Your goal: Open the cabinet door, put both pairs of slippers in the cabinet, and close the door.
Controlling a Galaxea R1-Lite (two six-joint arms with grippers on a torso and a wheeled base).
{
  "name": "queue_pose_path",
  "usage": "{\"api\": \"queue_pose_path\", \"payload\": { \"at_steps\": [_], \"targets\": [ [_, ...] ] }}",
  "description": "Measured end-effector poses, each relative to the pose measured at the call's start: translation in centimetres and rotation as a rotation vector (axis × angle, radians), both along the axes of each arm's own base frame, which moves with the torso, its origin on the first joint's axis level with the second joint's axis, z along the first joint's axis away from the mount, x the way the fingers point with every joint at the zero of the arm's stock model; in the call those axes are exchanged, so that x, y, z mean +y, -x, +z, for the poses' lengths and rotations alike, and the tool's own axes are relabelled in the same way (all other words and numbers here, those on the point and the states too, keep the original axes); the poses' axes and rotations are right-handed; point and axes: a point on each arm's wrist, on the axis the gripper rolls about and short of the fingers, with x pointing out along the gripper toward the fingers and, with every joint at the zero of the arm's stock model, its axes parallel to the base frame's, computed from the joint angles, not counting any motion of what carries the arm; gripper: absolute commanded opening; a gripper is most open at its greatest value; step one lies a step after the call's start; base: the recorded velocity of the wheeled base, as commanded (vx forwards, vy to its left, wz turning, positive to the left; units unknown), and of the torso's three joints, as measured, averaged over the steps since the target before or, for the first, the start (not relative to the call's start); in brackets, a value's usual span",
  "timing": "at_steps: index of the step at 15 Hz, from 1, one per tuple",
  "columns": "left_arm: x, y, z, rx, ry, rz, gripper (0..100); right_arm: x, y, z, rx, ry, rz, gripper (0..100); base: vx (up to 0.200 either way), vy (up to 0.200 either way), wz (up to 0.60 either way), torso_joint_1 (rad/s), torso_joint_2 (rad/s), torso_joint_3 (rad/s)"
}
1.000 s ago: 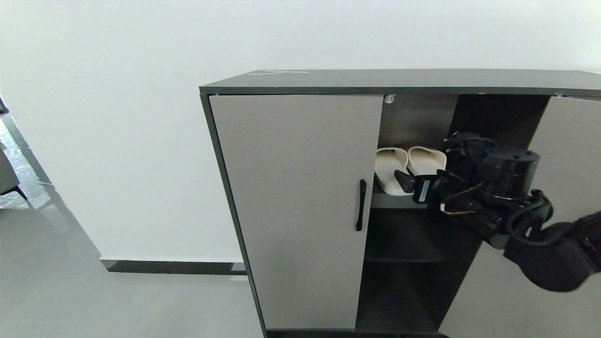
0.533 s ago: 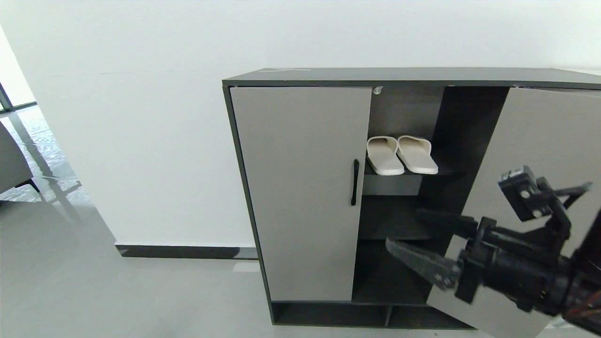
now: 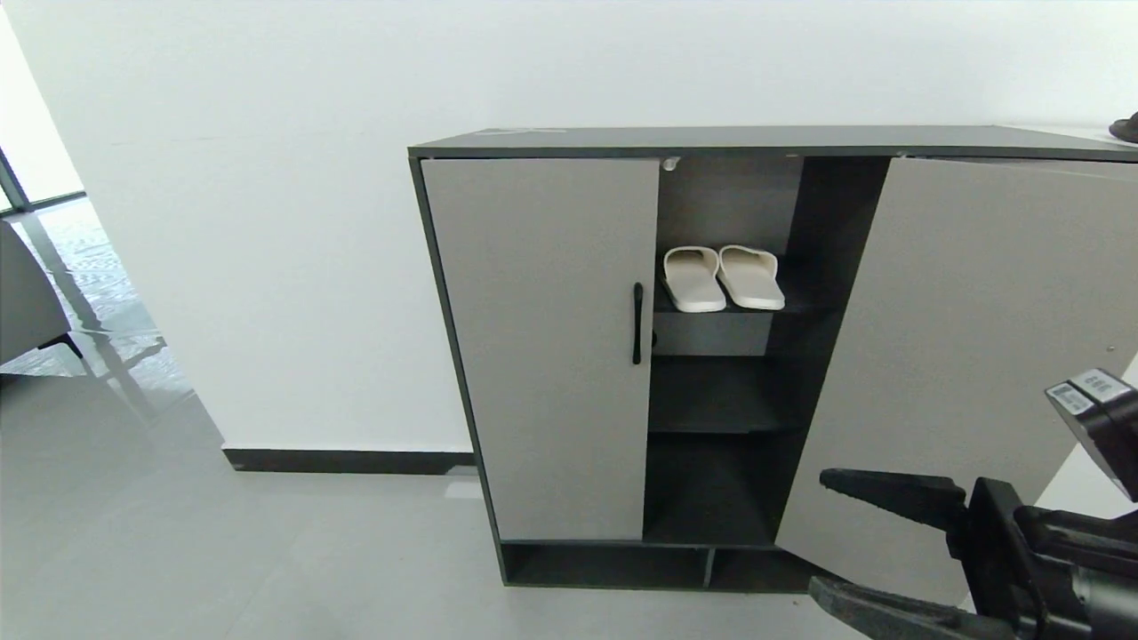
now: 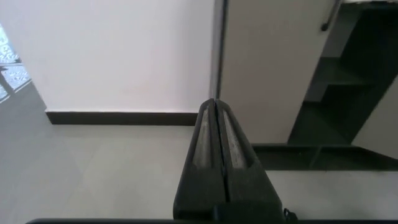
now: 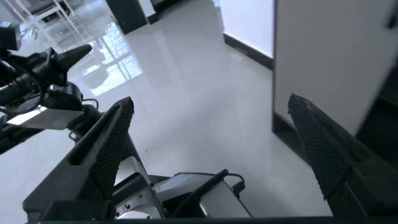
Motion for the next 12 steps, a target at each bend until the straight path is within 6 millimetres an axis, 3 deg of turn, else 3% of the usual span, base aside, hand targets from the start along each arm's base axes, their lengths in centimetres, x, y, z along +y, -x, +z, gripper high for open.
{"api": "queue_pose_path", "payload": {
  "at_steps": [4,7,12],
  "targets": [
    [0.0,0.0,0.0,0.0,0.0,0.0,0,-0.06,-0.03,0.14,-0.01,-0.002,-0.004,100,0.0,-0.2,0.0,0.006,0.0,0.002],
    [0.0,0.0,0.01,-0.001,0.0,0.0,0,-0.11,0.02,0.06,-0.017,0.005,-0.003,100,0.0,-0.2,-0.6,0.002,0.0,0.002],
    [0.0,0.0,0.0,0.0,0.001,0.0,0,-0.18,0.11,-0.07,-0.021,0.01,-0.001,100,0.0,-0.2,0.0,-0.003,0.0,0.0]
  ]
}}
